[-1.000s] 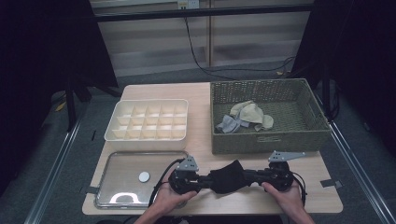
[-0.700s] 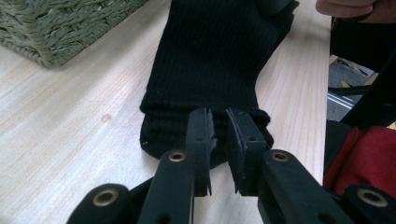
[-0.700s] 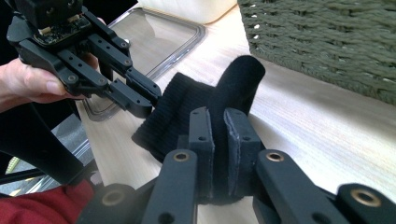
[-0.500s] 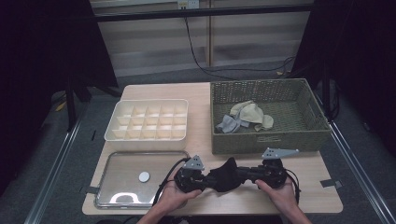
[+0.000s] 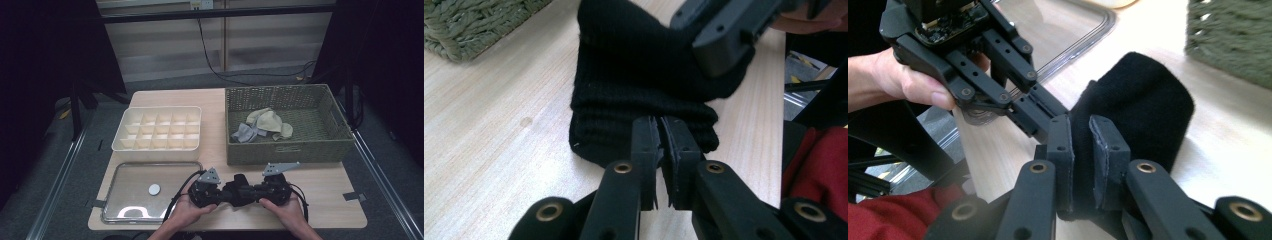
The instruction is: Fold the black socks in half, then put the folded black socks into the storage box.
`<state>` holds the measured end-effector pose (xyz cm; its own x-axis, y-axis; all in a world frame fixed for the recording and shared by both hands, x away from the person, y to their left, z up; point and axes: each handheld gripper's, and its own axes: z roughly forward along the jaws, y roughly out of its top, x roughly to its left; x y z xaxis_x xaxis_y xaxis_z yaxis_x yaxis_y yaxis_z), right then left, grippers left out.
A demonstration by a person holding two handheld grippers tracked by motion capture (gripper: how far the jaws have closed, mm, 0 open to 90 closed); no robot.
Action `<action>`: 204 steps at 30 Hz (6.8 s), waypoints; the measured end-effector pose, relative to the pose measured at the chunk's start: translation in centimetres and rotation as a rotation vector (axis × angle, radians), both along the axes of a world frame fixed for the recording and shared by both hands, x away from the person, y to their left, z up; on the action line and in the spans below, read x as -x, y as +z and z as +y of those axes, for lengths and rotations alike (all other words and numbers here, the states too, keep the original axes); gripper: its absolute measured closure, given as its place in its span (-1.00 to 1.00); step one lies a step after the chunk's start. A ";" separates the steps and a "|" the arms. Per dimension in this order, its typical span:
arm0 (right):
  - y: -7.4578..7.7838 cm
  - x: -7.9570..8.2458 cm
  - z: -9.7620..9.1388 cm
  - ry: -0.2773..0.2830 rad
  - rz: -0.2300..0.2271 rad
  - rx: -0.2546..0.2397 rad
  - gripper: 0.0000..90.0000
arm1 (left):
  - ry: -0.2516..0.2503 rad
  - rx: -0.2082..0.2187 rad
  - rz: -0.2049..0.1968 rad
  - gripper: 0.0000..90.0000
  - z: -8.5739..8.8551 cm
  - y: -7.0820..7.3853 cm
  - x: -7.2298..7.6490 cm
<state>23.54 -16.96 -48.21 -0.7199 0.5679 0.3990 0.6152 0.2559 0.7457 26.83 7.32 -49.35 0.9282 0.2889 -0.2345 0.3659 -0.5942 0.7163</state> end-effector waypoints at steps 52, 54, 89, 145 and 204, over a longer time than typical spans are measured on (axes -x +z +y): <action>-1.5 1.4 1.8 0.059 -0.015 0.034 0.83 | 0.067 0.072 0.005 0.65 1.7 2.2 -1.3; -1.5 1.4 1.8 0.062 -0.015 0.034 0.83 | 0.054 0.100 0.010 0.56 1.3 3.0 -1.7; -0.5 3.0 -0.9 -0.034 -0.005 0.127 0.57 | 0.046 -0.022 0.113 -0.10 -0.7 0.4 -1.8; -0.3 2.0 -2.4 -0.083 -0.027 0.056 0.03 | 0.028 0.043 0.201 0.43 1.1 1.6 -2.8; 1.1 1.9 -4.5 -0.148 -0.071 0.013 -0.41 | 0.151 -0.056 0.047 0.43 10.1 11.8 -7.1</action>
